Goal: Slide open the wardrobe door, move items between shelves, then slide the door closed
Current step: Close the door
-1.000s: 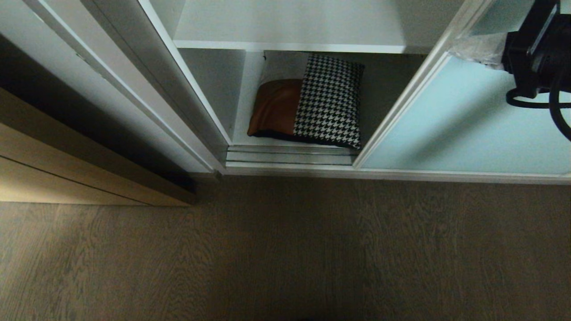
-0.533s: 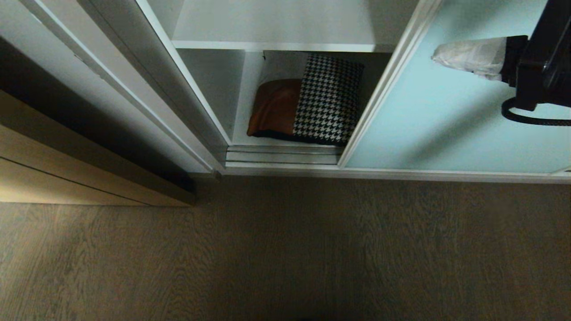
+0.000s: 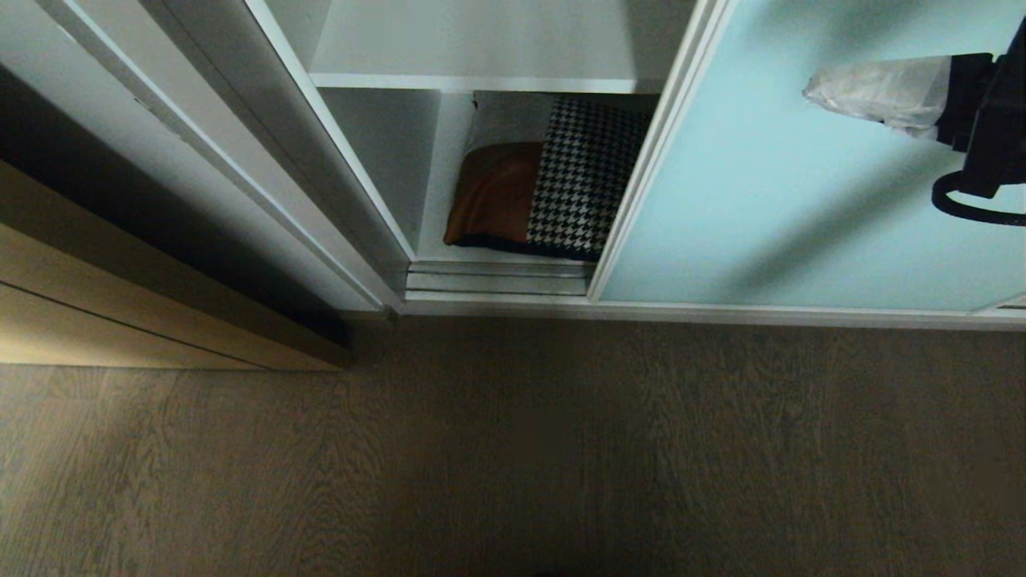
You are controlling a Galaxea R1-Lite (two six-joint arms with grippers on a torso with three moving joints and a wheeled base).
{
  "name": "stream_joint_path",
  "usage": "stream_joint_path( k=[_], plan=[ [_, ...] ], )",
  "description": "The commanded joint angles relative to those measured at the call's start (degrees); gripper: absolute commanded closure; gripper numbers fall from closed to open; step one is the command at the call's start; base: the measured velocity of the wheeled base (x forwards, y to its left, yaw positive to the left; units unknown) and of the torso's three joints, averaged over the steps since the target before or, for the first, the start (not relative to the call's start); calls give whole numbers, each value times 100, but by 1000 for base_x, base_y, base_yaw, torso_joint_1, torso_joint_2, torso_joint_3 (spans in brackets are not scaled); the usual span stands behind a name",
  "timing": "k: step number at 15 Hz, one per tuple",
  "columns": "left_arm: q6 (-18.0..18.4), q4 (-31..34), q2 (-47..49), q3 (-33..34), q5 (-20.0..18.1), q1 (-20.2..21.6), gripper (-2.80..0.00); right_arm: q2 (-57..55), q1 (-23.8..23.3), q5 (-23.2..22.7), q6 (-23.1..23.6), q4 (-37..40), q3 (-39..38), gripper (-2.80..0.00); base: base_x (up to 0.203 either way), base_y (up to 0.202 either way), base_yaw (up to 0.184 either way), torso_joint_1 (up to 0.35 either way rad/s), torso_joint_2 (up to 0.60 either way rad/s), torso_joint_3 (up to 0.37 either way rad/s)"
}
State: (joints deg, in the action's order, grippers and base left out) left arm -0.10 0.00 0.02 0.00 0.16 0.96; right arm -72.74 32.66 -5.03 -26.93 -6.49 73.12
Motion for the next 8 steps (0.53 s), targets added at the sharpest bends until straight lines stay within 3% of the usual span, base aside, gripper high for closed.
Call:
stream_joint_path(
  k=[1, 5, 8],
  plan=[
    [1, 0, 6, 9, 2, 0, 0, 93, 1, -6, -14, 21, -42, 0, 0, 0, 0, 0, 0, 0],
    [1, 0, 6, 9, 2, 0, 0, 640, -236, 63, 16, 92, -285, 0, 0, 0, 0, 0, 0, 0],
    [1, 0, 6, 9, 2, 0, 0, 1273, -471, 432, 532, 280, -651, 0, 0, 0, 0, 0, 0, 0]
  ],
)
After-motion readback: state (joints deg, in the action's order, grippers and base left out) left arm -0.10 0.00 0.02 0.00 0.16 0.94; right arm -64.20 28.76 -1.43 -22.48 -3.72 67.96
